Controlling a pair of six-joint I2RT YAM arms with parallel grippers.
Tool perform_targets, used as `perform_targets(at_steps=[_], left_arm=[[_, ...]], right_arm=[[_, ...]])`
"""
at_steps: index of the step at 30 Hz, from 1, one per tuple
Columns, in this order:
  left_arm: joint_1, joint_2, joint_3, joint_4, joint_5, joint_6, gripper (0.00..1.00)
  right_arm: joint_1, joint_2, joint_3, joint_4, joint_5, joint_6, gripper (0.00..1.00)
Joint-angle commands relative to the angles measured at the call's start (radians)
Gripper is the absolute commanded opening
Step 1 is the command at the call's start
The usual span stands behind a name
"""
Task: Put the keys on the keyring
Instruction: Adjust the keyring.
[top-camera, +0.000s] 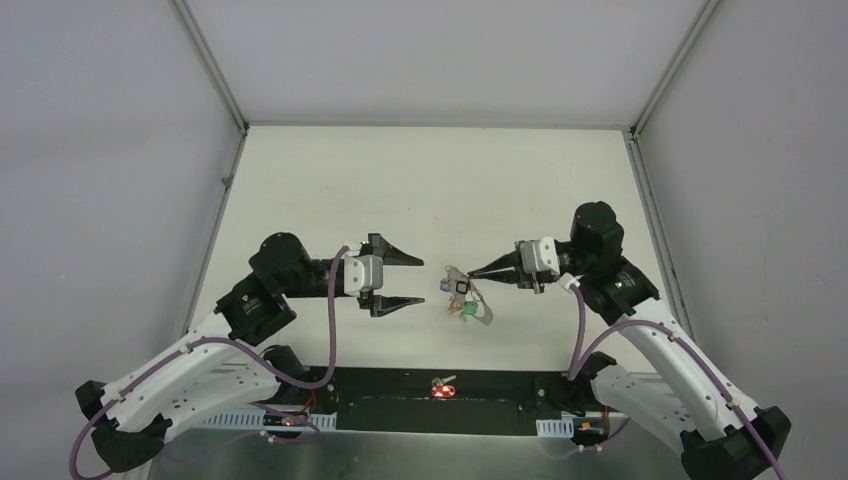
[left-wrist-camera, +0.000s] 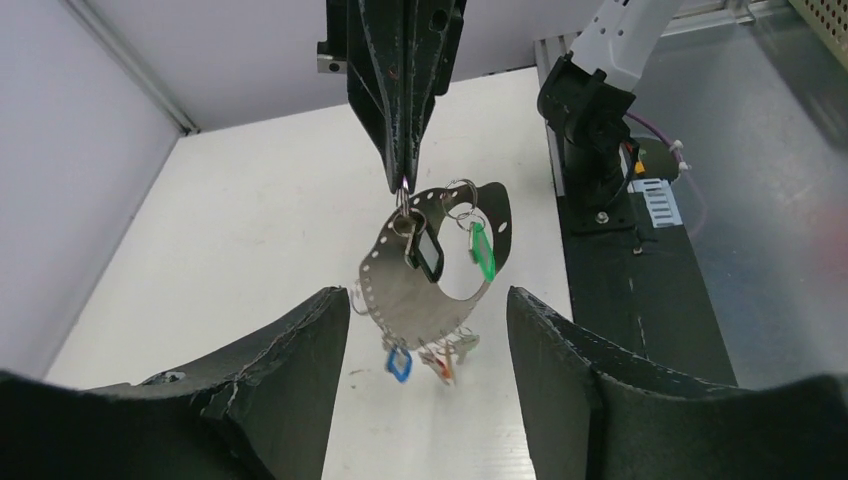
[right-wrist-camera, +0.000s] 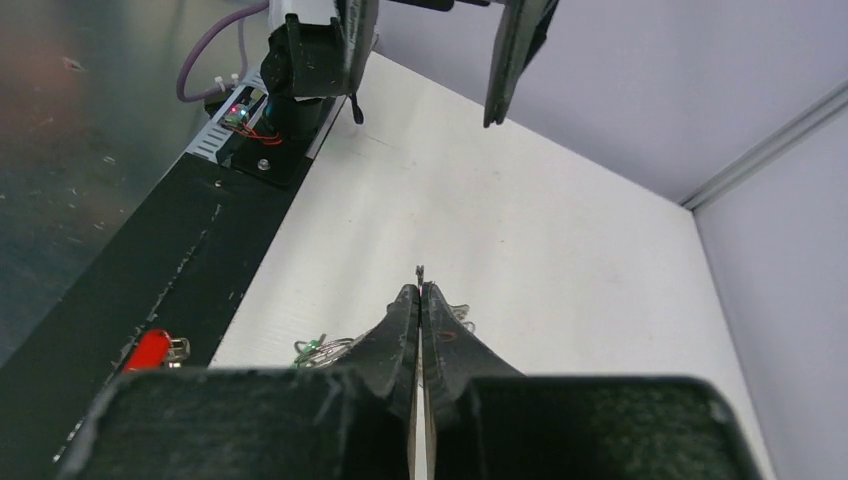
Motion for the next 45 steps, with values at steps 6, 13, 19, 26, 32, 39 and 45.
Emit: perform_targets(at_steps=[6, 13, 19, 26, 32, 39, 45], left_arm=[[-0.011, 0.081, 0.002, 0.201, 0.104, 0.076, 0.55], [-0.044, 0.165, 0.032, 0.230, 0.101, 0.074, 0.46], [-0.082, 0.193, 0.046, 0.230, 0.071, 0.086, 0.45], [-0.106, 0.224, 0.056, 0.249, -0.079, -0.006, 0.39], [-0.113, 0.243, 0.067, 0.249, -0.171, -0.074, 0.34], [-0.116, 0.261, 0.091, 0.253, -0.155, -0.079, 0.31], [-0.117, 0.266, 0.098, 0.253, -0.135, -0.070, 0.22]], right_arm=[[0.003, -0.012, 0.105, -0.153, -0.153, -0.326, 0.00], [0.010, -0.034, 0.097, -0.152, -0.153, -0.305, 0.00], [0.018, -0.042, 0.081, -0.078, -0.118, -0.201, 0.00], [0.039, -0.038, 0.022, 0.245, 0.012, 0.233, 0.00], [0.066, -0.043, -0.029, 0.360, 0.102, 0.383, 0.00], [0.073, -0.045, -0.044, 0.370, 0.159, 0.427, 0.00], [0.075, -0.047, -0.048, 0.371, 0.171, 0.433, 0.00]])
